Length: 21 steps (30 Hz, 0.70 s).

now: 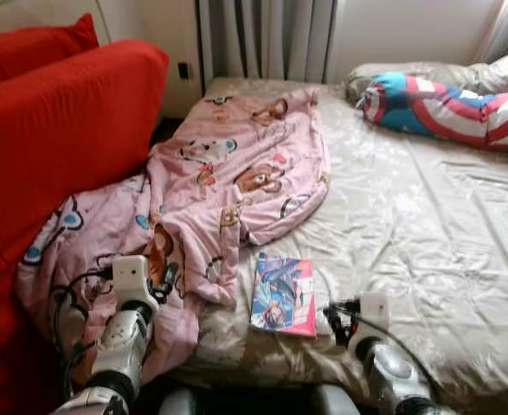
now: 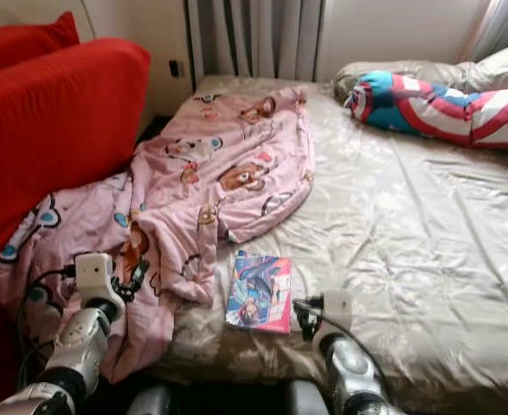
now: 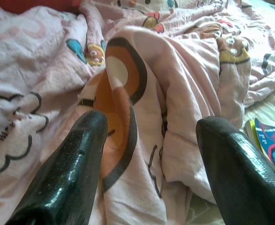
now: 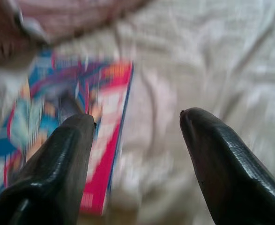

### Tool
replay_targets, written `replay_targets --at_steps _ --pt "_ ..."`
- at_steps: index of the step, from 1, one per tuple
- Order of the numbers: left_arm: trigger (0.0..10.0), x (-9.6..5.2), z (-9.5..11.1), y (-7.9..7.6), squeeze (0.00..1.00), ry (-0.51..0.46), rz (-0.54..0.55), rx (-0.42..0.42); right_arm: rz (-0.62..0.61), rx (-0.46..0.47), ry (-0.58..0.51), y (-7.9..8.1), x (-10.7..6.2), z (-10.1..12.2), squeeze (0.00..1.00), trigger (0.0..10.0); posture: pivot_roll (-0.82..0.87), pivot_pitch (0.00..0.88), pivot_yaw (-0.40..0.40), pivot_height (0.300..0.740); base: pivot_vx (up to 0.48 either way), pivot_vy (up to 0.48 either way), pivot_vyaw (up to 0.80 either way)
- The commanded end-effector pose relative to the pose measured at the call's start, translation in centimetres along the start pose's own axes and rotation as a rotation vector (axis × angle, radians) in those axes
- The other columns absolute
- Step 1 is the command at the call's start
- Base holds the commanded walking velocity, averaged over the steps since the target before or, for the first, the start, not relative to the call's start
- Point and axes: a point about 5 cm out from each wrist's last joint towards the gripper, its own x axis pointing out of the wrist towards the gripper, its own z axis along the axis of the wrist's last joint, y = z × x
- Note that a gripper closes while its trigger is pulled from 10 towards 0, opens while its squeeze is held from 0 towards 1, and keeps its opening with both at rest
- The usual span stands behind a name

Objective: Clean up the room

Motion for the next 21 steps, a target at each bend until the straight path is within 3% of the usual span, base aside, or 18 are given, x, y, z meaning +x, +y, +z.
replay_targets --at_steps 1,5,6,7,8,15,21 --pt "10.0 0.1 0.3 -0.1 0.00 -0.011 -0.004 -0.003 0.002 0.006 0.008 -0.1 0.2 0.6 1.00 10.0 -0.01 0.111 -0.042 0.616 0.000 0.000 0.00" --pt "10.0 0.4 0.8 -0.1 0.00 -0.029 -0.002 -0.007 0.000 -0.006 0.002 0.2 0.6 1.3 1.00 10.0 0.00 0.132 -0.054 0.616 0.000 0.000 0.00" --pt "10.0 0.5 1.1 -0.1 0.00 -0.042 0.002 -0.011 0.004 -0.011 0.000 0.3 0.6 1.4 0.79 10.0 0.01 0.145 -0.060 0.616 0.000 0.000 0.00" --pt "10.0 0.5 1.2 -0.1 0.00 -0.051 0.005 -0.013 0.007 -0.014 -0.002 0.4 0.6 1.5 0.79 10.0 0.01 0.145 -0.060 0.616 0.000 0.000 0.00" --pt "10.0 0.5 1.3 0.0 0.00 -0.065 0.013 -0.021 0.005 -0.031 0.007 0.4 0.6 1.4 0.00 10.0 0.01 0.156 -0.070 0.616 0.000 0.000 0.00" --pt "10.0 0.1 1.8 0.1 0.00 -0.128 0.024 -0.031 0.004 -0.038 0.015 0.0 0.5 1.2 0.00 10.0 0.04 0.206 -0.081 0.616 0.000 0.000 0.00" --pt "10.0 -0.1 2.8 -0.1 0.00 -0.198 0.003 -0.019 -0.028 -0.032 0.000 -1.6 -0.1 1.0 0.00 10.0 0.05 0.236 -0.073 0.616 0.000 0.000 0.00"
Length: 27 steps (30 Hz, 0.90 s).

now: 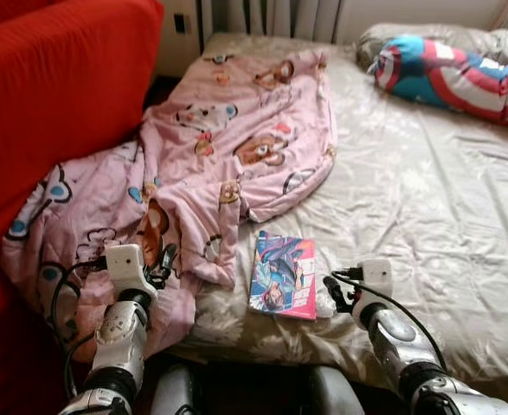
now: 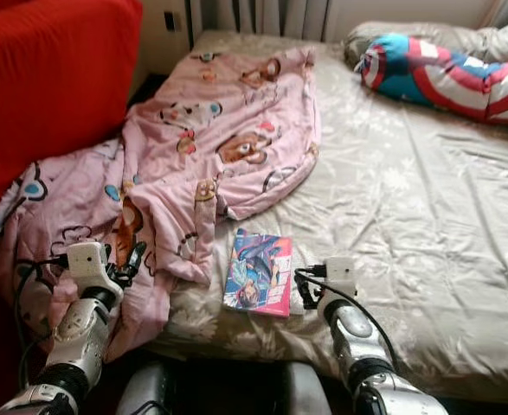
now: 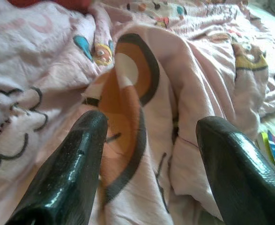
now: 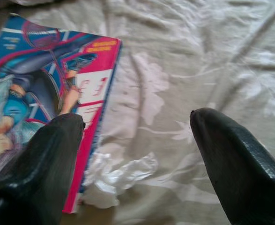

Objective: Clean up the room

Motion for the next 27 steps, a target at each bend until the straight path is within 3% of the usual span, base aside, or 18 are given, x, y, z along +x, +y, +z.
replay_targets --at_steps 1,6,19,27 --pt "10.0 -0.4 0.0 -0.2 0.00 -0.021 -0.011 -0.003 -0.016 0.017 0.008 -0.8 -0.5 -0.8 0.00 10.0 0.06 0.246 -0.070 0.616 0.000 0.000 0.00" --pt "10.0 -1.4 0.8 -0.7 0.00 -0.074 -0.030 0.014 0.006 0.023 -0.001 0.8 -0.5 -1.8 0.00 10.0 0.09 0.305 -0.078 0.616 0.000 0.000 0.00" --pt "10.0 -2.6 2.3 -2.1 0.00 -0.093 -0.060 0.003 0.085 0.042 -0.096 4.1 0.3 -0.2 0.00 10.0 0.10 0.386 -0.060 0.616 0.000 0.000 0.00" --pt "10.0 -3.3 2.7 -2.0 0.00 -0.070 -0.049 0.001 0.066 0.008 -0.103 4.0 0.6 0.7 0.00 10.0 0.11 0.414 -0.063 0.616 0.000 0.000 0.00"
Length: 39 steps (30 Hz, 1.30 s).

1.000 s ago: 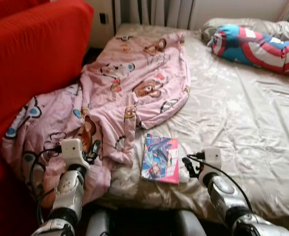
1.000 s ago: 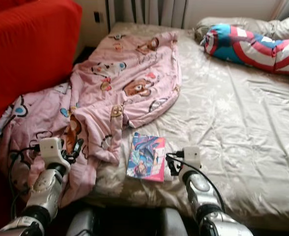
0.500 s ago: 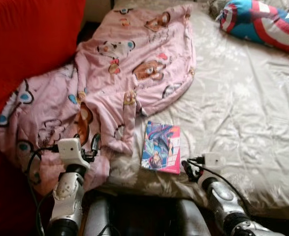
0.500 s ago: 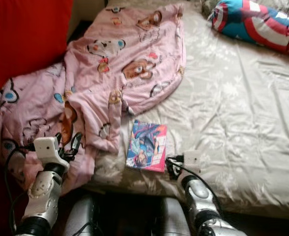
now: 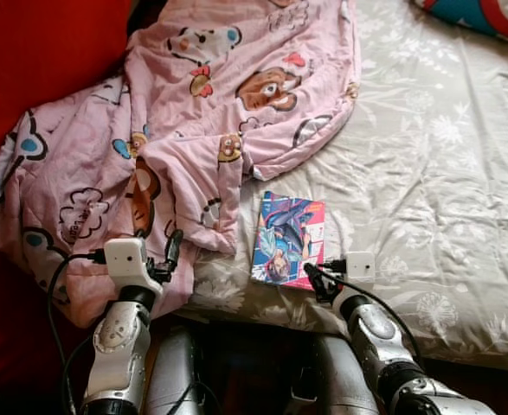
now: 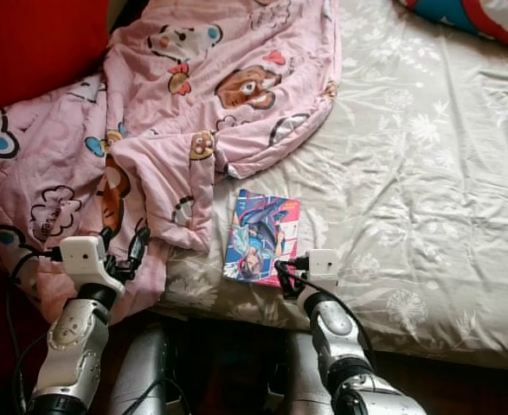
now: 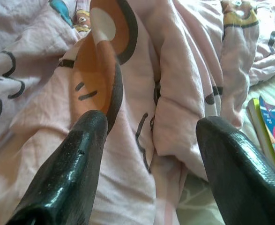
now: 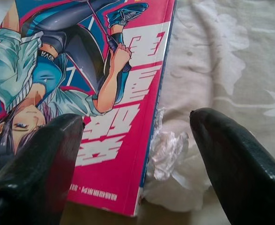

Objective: Clean up the room

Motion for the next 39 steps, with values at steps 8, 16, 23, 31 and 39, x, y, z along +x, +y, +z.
replay_targets --at_steps 8,16,23,31,39 --pt "10.0 -1.3 -1.0 0.0 0.00 0.068 0.017 -0.014 -0.054 -0.036 0.047 -0.8 -0.3 -0.6 0.00 10.0 0.11 0.414 -0.059 0.616 0.000 0.000 0.00" --pt "10.0 -1.2 -1.0 -0.1 0.00 0.081 0.016 -0.018 -0.069 -0.055 0.072 -1.0 -0.5 -1.1 0.00 1.7 0.10 0.415 -0.058 0.616 0.000 0.000 0.00" --pt "10.0 -1.3 -1.4 -0.1 0.00 0.097 0.022 -0.022 -0.082 -0.062 0.083 -1.2 -0.5 -1.2 0.00 0.0 0.09 0.414 -0.059 0.616 0.000 0.000 0.00" --pt "10.0 -1.6 -1.7 -0.1 0.00 0.116 0.028 -0.034 -0.086 -0.080 0.097 -1.2 -0.6 -1.4 0.00 0.0 0.09 0.414 -0.062 0.616 0.000 0.000 0.00" --pt "10.0 -1.8 -1.9 0.0 0.00 0.125 0.031 -0.039 -0.098 -0.092 0.112 -1.6 -0.8 -1.7 0.00 0.0 0.09 0.412 -0.062 0.616 0.000 0.000 0.00"
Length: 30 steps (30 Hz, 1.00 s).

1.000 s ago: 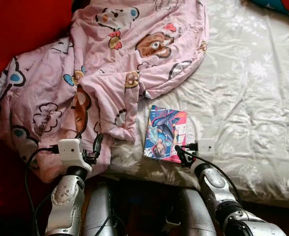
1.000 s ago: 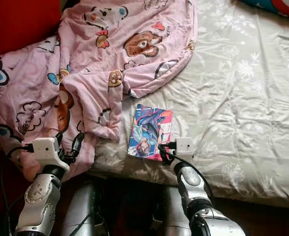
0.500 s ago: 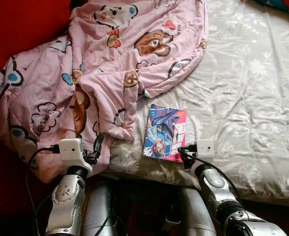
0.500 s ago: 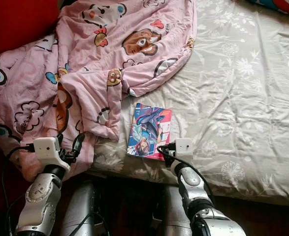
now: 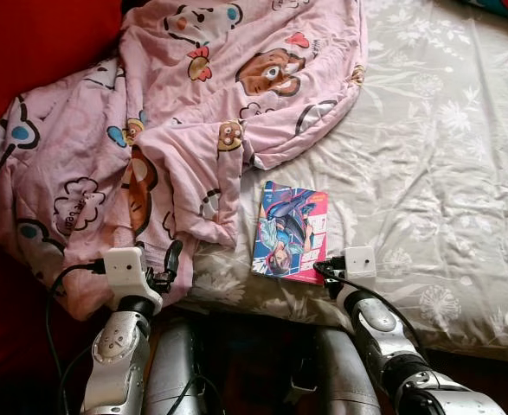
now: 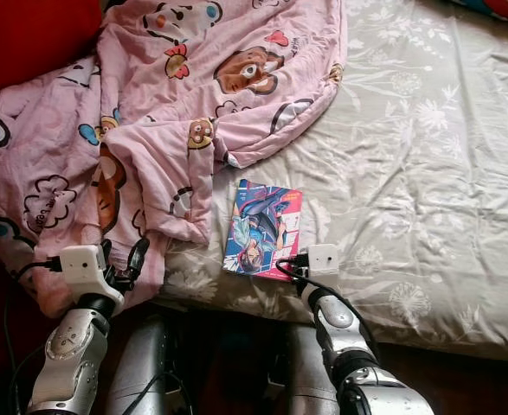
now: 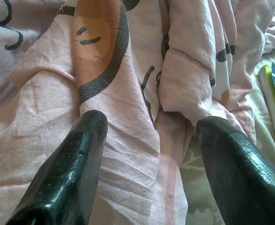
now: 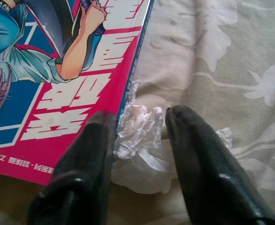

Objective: Clean up the room

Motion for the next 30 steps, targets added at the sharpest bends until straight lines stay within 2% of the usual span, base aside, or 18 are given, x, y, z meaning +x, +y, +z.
replay_targets --at_steps 1,21,30 --pt "10.0 -0.7 -1.1 0.2 0.00 0.053 0.011 -0.020 -0.018 0.012 0.061 -0.4 -0.7 -1.8 0.00 0.0 0.09 0.412 -0.062 0.616 0.000 0.000 0.00" --pt "10.0 -0.1 -1.3 0.2 0.00 0.059 0.011 -0.025 -0.054 0.037 0.071 -1.1 -1.1 -2.6 0.00 0.0 0.08 0.378 -0.062 0.616 0.000 0.000 0.00" --pt "10.0 -0.5 -2.0 0.6 0.00 0.084 0.032 -0.023 -0.087 0.065 -0.078 -1.9 -0.8 -0.2 0.00 0.0 0.05 0.363 -0.060 0.616 0.000 0.000 0.00"
